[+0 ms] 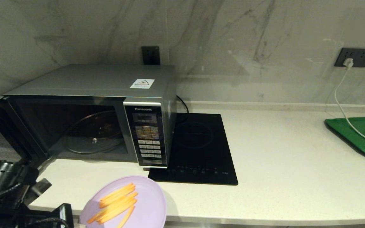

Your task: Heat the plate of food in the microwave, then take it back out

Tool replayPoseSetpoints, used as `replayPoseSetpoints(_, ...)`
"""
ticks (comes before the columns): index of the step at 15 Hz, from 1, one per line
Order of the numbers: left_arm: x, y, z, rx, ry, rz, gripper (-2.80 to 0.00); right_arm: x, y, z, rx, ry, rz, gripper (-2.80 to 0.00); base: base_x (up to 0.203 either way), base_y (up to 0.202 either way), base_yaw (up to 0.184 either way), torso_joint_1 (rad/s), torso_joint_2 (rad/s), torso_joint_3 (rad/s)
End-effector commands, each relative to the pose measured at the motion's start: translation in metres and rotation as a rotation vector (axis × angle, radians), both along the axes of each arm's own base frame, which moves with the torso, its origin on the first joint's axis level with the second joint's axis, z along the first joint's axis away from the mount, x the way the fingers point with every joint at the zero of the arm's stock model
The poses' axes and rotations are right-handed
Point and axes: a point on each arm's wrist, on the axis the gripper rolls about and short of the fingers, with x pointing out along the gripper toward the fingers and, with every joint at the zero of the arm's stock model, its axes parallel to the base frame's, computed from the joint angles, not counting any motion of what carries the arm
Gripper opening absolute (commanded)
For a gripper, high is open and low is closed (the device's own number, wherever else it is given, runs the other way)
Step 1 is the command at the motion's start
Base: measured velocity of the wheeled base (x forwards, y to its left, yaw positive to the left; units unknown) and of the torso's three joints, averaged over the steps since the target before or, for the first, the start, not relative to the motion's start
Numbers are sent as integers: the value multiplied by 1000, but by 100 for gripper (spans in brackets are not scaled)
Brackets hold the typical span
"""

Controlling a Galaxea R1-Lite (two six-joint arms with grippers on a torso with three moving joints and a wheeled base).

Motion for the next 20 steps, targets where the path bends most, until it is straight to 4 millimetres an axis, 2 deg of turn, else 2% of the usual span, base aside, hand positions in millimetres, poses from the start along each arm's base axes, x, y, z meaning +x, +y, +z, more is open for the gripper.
replayPoseSetpoints(1,4,-34,-2,39,16,-90,-280,0,0,0,1,2,0,-280,0,0,0,0,0,0)
replayPoseSetpoints(4,24,-79,-14,142,24,-115,-280,0,0,0,1,2,0,-280,0,0,0,0,0,0)
replayPoseSetpoints(6,37,-111,-18,152,21,-143,-280,0,0,0,1,1,0,-280,0,0,0,0,0,0)
replayPoseSetpoints(8,52,-140,-32,190,44,-157,-280,0,0,0,1,2,0,-280,0,0,0,0,0,0)
replayPoseSetpoints(10,65,-161,-32,192,10,-178,-280,0,0,0,1,1,0,-280,0,0,0,0,0,0)
replayPoseSetpoints(15,87,-187,-29,128,-3,-246,-280,0,0,0,1,1,0,-280,0,0,0,0,0,0)
replayPoseSetpoints(20,107,-203,-43,103,25,-251,-280,0,0,0,1,1,0,-280,0,0,0,0,0,0)
